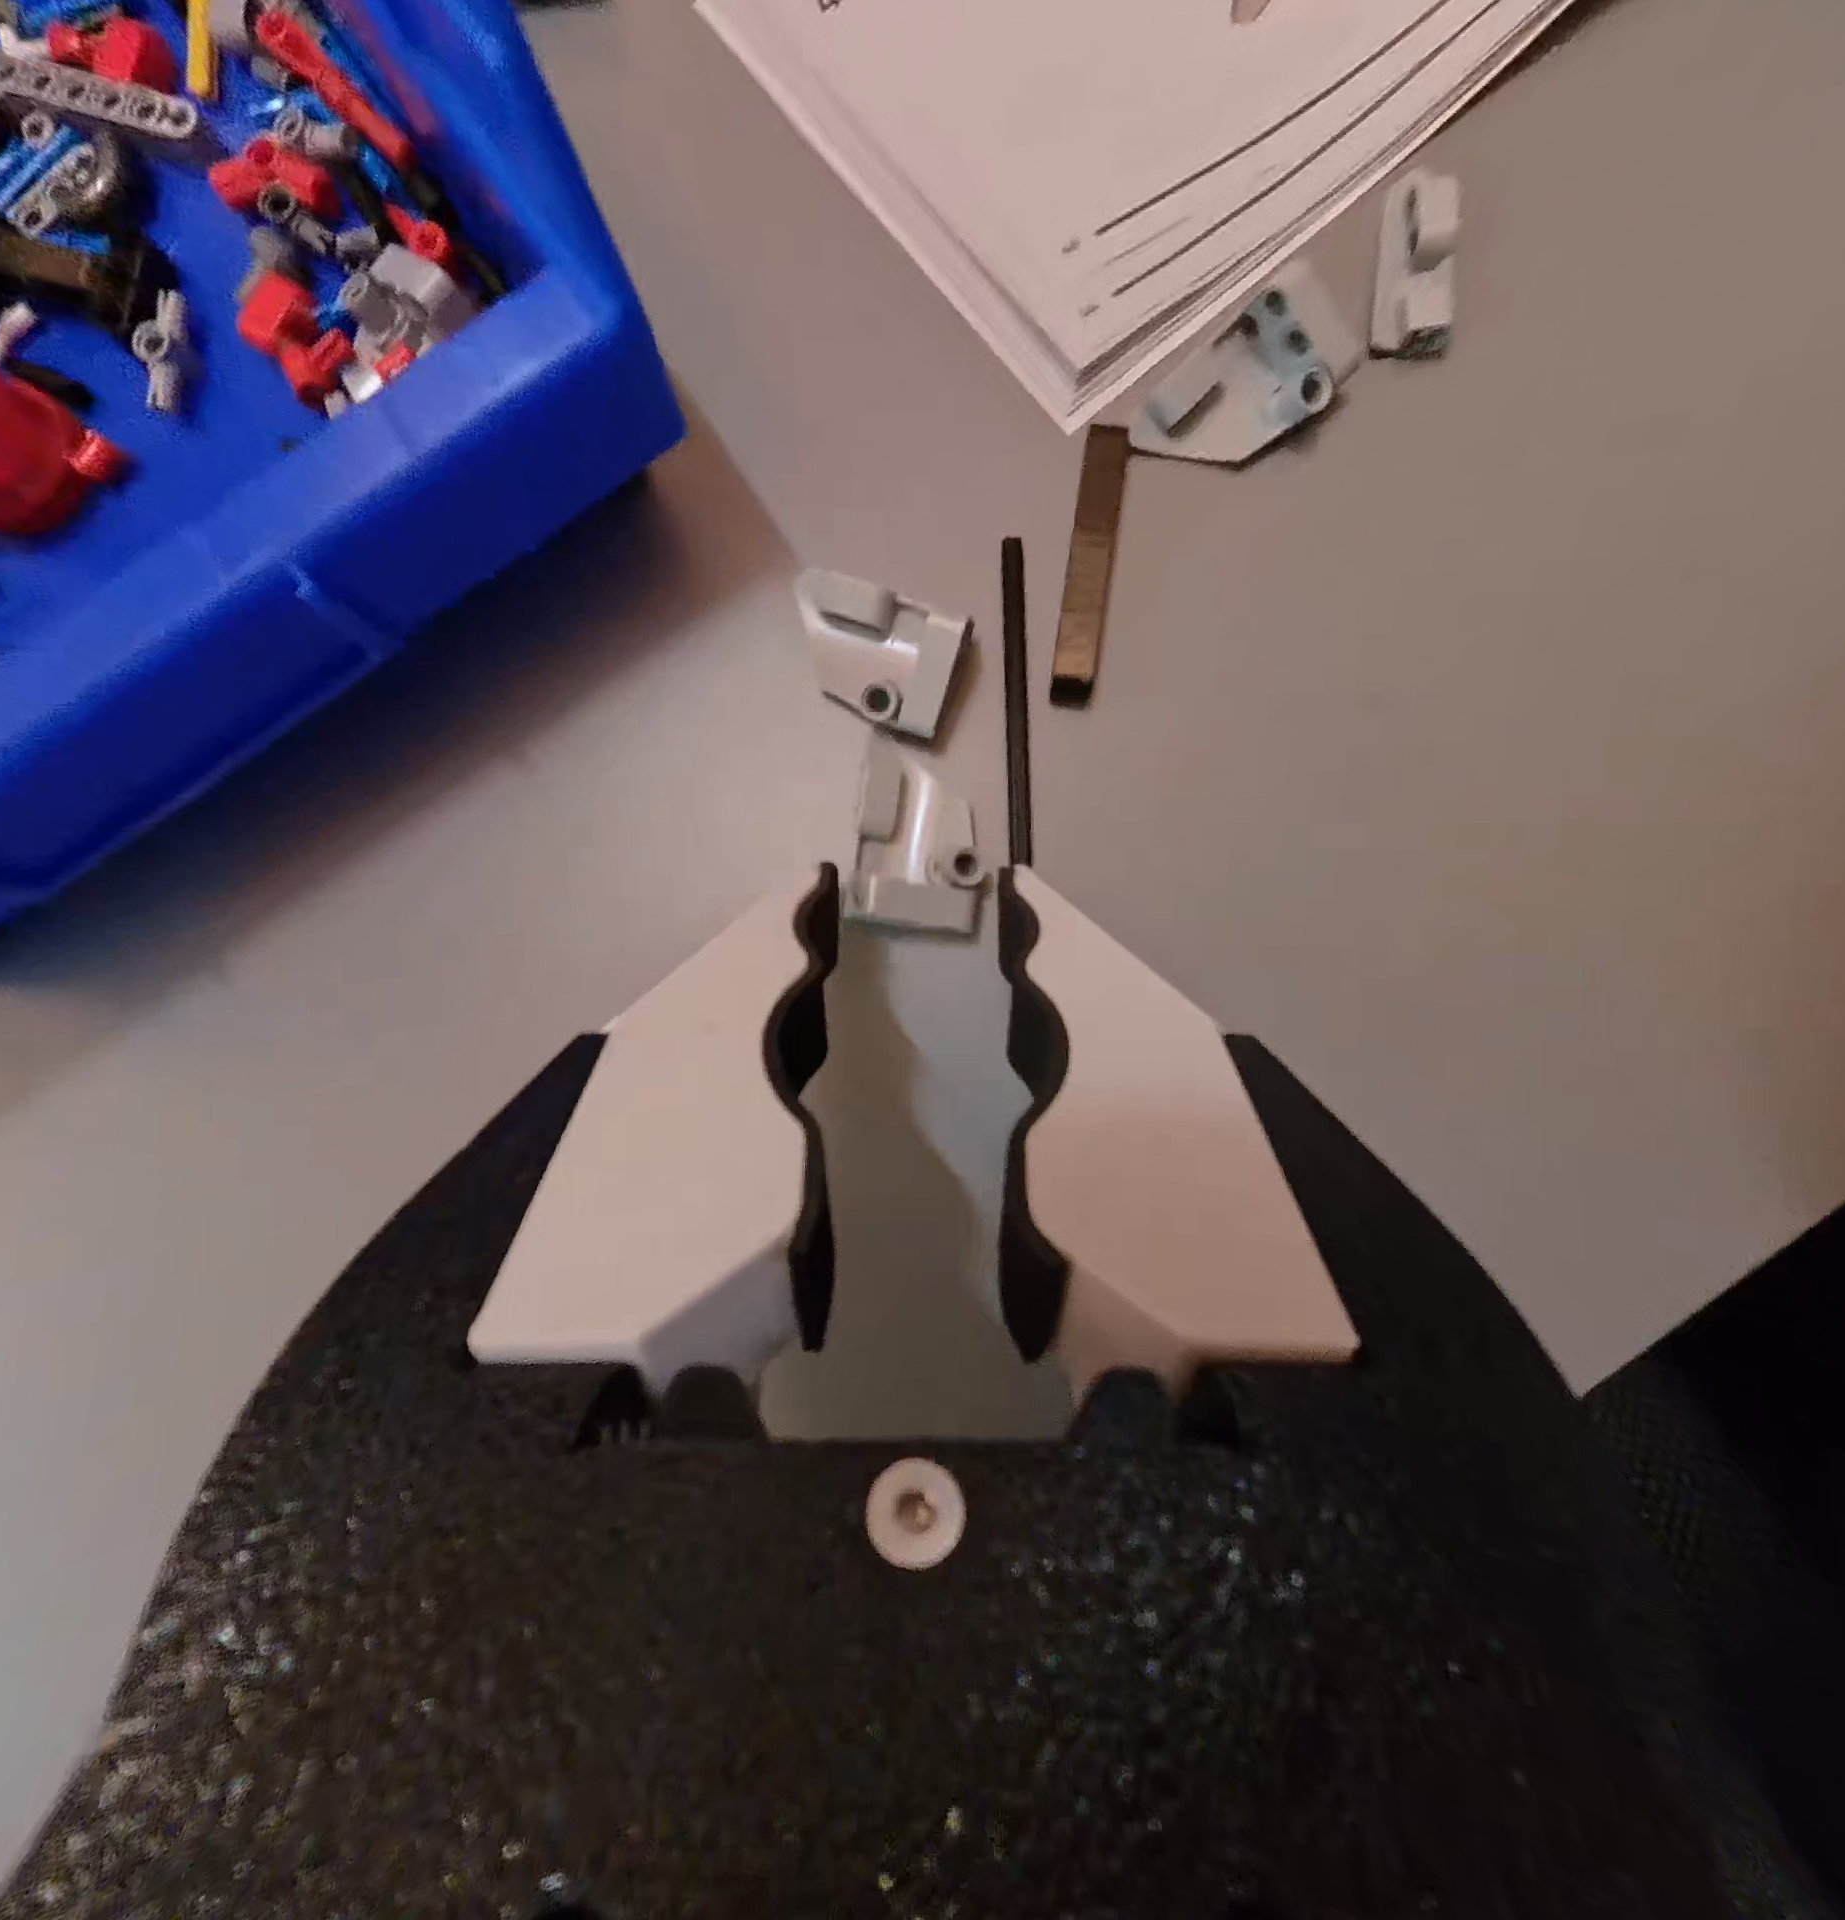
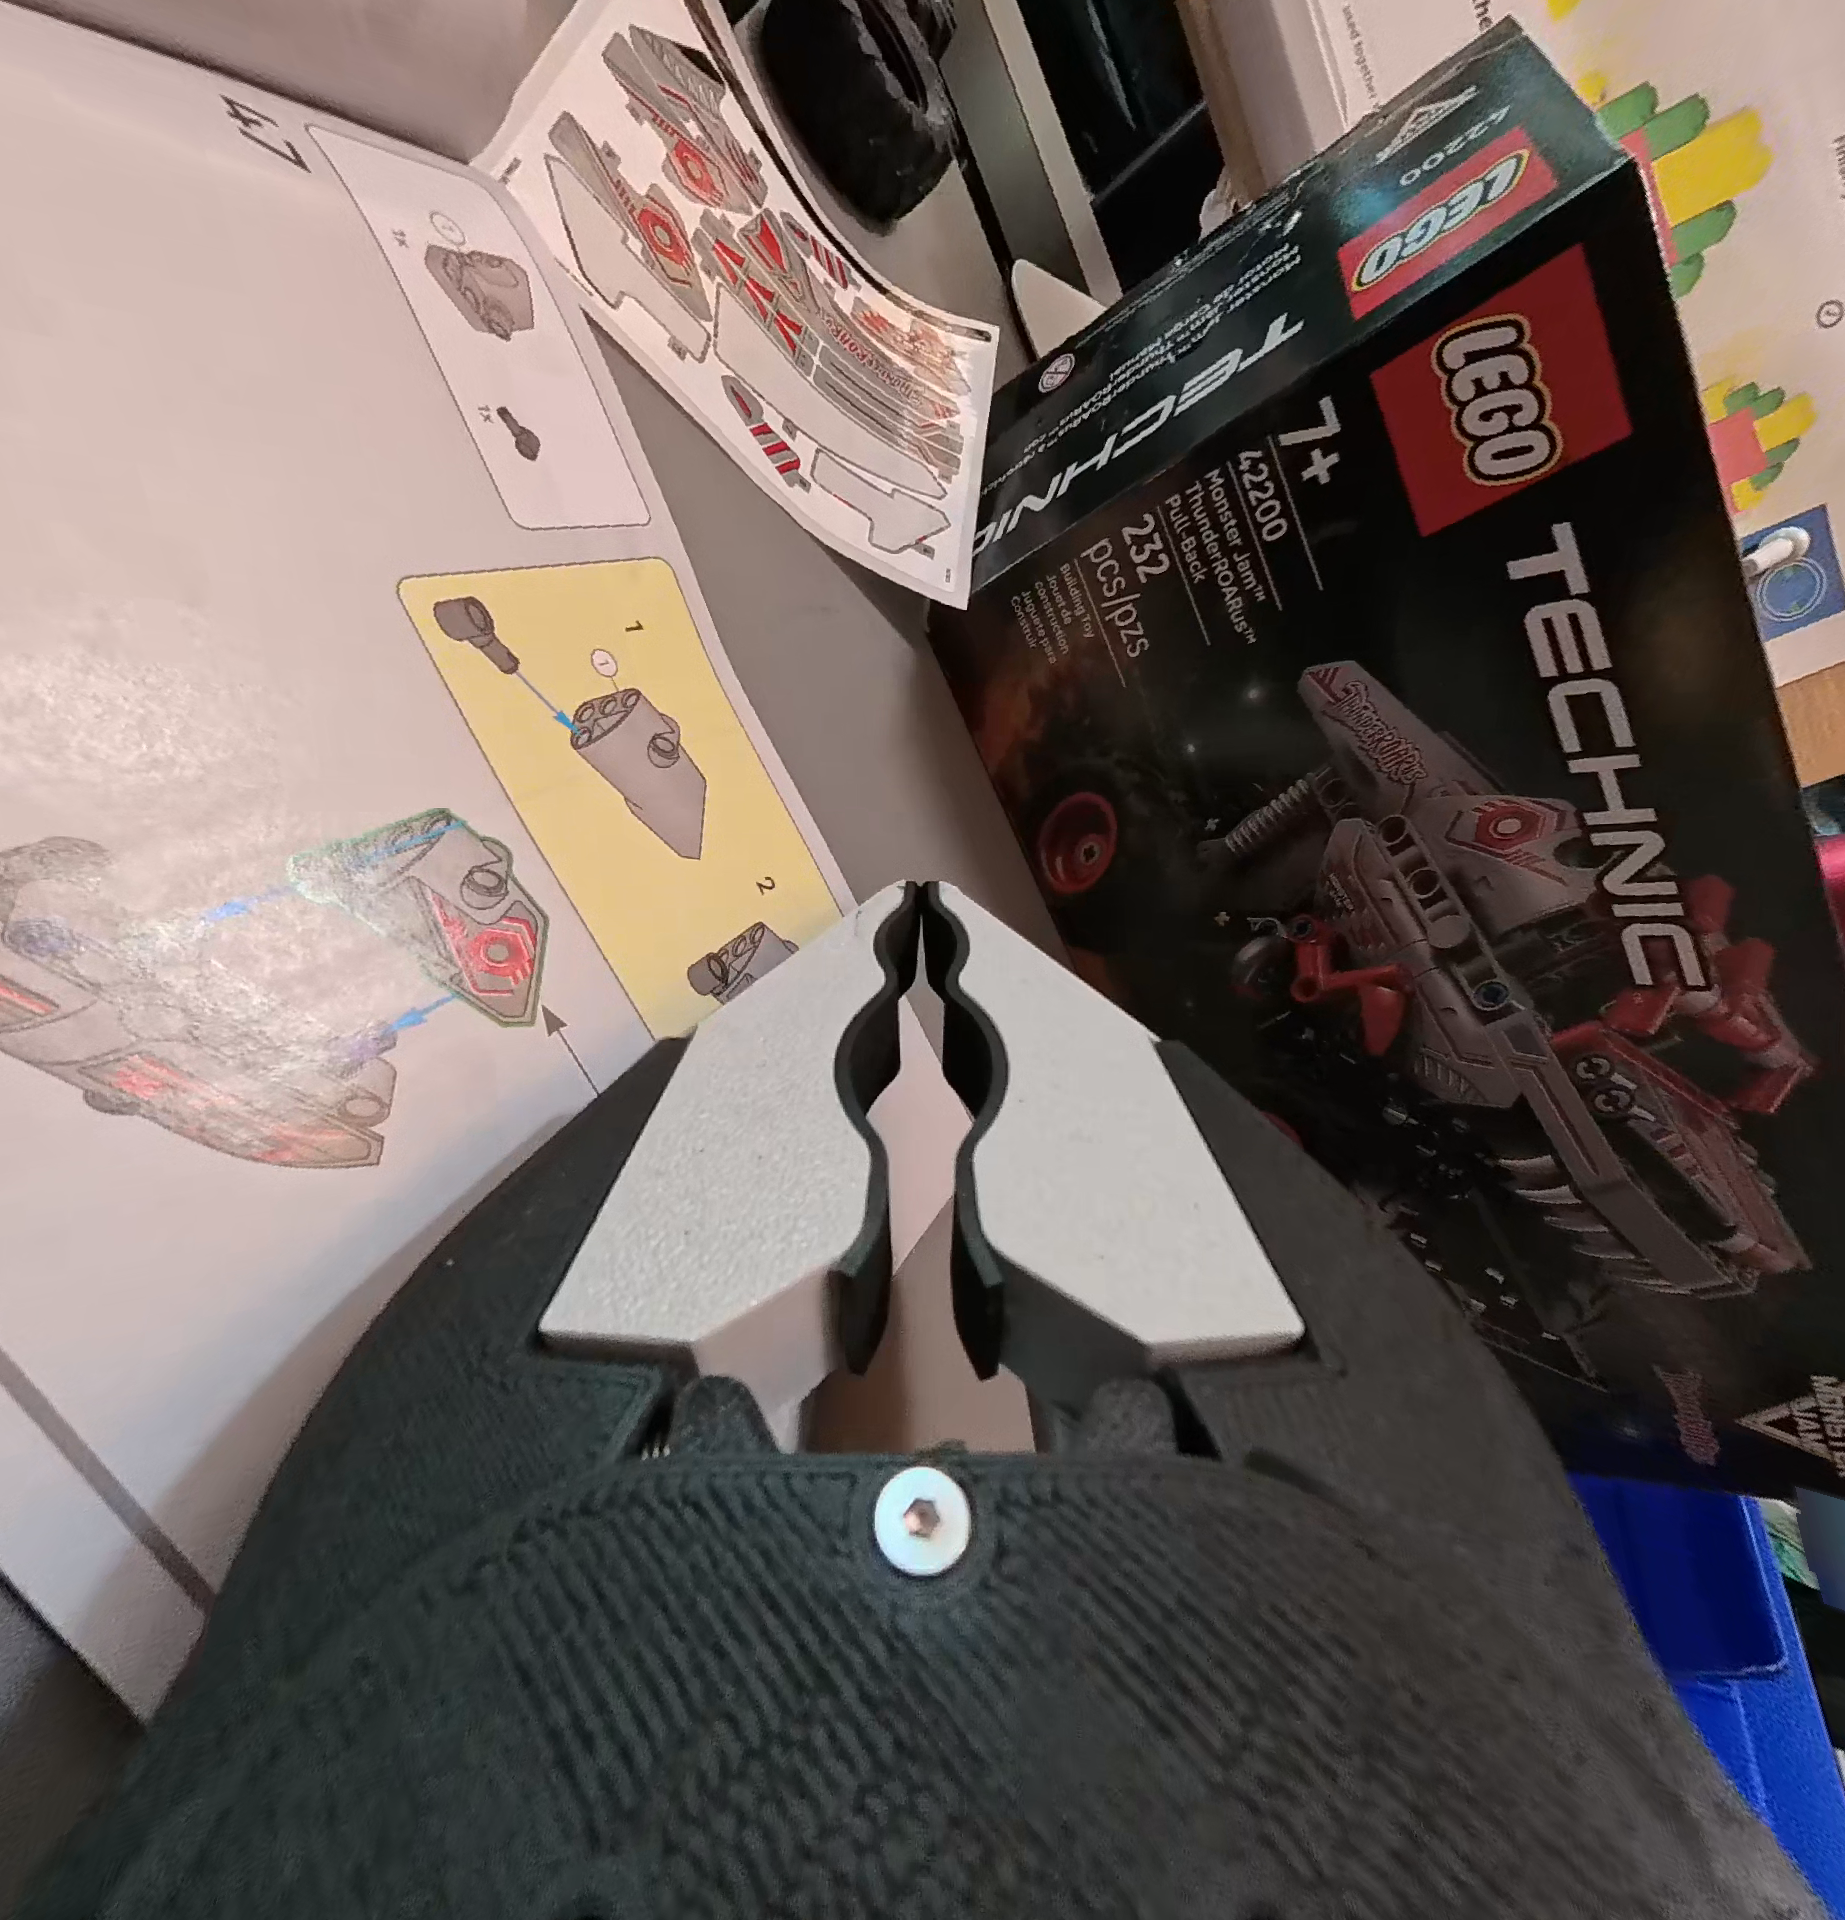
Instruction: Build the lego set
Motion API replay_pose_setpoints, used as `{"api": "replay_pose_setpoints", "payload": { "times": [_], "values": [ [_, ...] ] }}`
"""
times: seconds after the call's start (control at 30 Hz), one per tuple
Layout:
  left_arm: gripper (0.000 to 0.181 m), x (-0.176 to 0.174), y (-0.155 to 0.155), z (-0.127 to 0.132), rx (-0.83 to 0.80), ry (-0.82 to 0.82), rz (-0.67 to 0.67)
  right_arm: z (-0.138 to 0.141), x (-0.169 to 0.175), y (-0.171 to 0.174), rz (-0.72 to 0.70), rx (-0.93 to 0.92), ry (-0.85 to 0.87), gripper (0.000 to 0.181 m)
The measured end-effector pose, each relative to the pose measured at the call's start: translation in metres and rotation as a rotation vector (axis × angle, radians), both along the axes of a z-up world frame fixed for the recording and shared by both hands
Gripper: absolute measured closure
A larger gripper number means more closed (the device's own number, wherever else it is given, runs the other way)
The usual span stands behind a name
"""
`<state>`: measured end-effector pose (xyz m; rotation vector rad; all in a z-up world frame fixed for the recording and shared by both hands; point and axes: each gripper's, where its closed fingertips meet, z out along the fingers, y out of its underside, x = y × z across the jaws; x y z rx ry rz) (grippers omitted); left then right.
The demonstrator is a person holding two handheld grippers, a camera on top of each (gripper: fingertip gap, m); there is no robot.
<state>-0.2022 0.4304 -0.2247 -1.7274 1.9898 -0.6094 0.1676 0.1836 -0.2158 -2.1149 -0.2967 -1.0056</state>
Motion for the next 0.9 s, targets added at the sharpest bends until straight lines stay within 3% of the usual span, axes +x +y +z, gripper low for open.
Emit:
{"api": "replay_pose_setpoints", "payload": {
  "times": [0.67,0.9],
  "values": [
    [0.158,0.001,0.000,-0.001,-0.130,-0.086,0.034,0.000,0.002,-0.001,-0.009,-0.010,-0.032,0.181],
    [0.158,0.008,-0.006,0.039,-0.071,-0.232,0.087,0.015,-0.003,-0.001,0.016,0.088,-0.017,0.181]
  ]
}}
